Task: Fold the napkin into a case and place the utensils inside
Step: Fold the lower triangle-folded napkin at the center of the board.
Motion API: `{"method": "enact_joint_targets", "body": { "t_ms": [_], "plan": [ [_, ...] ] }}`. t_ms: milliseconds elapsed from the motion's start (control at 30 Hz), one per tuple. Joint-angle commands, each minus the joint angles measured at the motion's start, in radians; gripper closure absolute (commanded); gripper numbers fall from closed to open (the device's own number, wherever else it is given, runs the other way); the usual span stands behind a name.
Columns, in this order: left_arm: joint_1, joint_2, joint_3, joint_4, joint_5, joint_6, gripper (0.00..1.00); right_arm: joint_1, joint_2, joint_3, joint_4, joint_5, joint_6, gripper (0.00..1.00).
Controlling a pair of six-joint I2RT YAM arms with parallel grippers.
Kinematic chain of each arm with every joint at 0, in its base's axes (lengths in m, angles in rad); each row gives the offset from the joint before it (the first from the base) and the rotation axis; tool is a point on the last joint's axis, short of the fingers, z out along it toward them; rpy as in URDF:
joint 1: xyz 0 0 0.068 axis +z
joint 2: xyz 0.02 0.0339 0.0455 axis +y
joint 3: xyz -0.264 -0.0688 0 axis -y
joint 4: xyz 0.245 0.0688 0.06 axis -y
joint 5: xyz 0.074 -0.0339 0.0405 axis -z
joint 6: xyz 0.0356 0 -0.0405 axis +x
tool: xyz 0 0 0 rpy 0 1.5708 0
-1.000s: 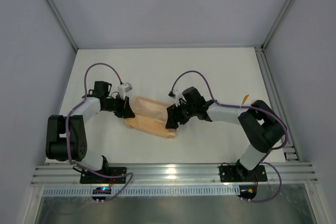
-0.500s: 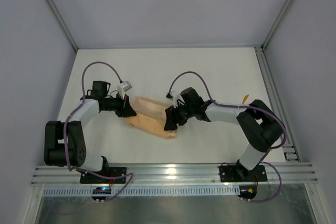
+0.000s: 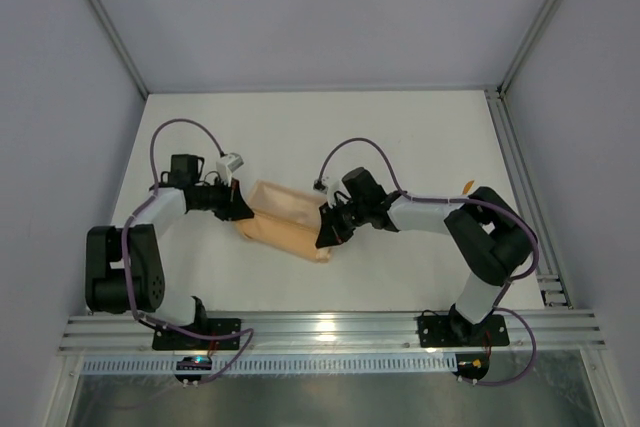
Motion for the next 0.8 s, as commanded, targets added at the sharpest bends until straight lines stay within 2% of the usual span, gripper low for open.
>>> {"method": "enact_joint_targets", "body": {
  "t_ms": [0, 167, 333, 433, 533, 567, 633, 733, 767],
  "plan": [
    [0.008, 0.024, -0.001, 0.052, -0.081, -0.027, 1.0, -0.006, -0.008, 0.031, 0.02, 0.015, -0.002, 0.96],
    [0.008, 0.081, 0.015, 0.074, -0.185, -0.047, 1.0, -0.044, 0.045, 0.059, 0.01, 0.038, 0.041, 0.97],
    [0.007, 0.141, 0.038, 0.086, -0.22, -0.045, 1.0, -0.046, 0.07, 0.06, 0.002, 0.075, 0.04, 0.97],
    [0.007, 0.17, 0.04, 0.088, -0.222, -0.04, 0.96, -0.047, 0.09, 0.071, -0.01, 0.087, 0.034, 0.97],
    [0.007, 0.182, 0.04, 0.092, -0.223, -0.048, 0.86, -0.049, 0.113, 0.083, -0.024, 0.098, 0.034, 0.97],
    [0.007, 0.184, 0.045, 0.091, -0.217, -0.048, 0.76, -0.049, 0.114, 0.085, -0.024, 0.101, 0.037, 0.97],
    [0.008, 0.176, 0.052, 0.076, -0.167, -0.045, 0.69, -0.052, 0.116, 0.083, -0.024, 0.104, 0.041, 0.97],
    [0.027, 0.13, 0.089, 0.031, -0.089, -0.037, 0.51, -0.056, 0.116, 0.08, -0.021, 0.102, 0.043, 0.97],
    [0.03, 0.107, 0.103, 0.013, -0.087, -0.039, 0.48, -0.055, 0.117, 0.08, -0.021, 0.102, 0.043, 0.97]
  ]
}}
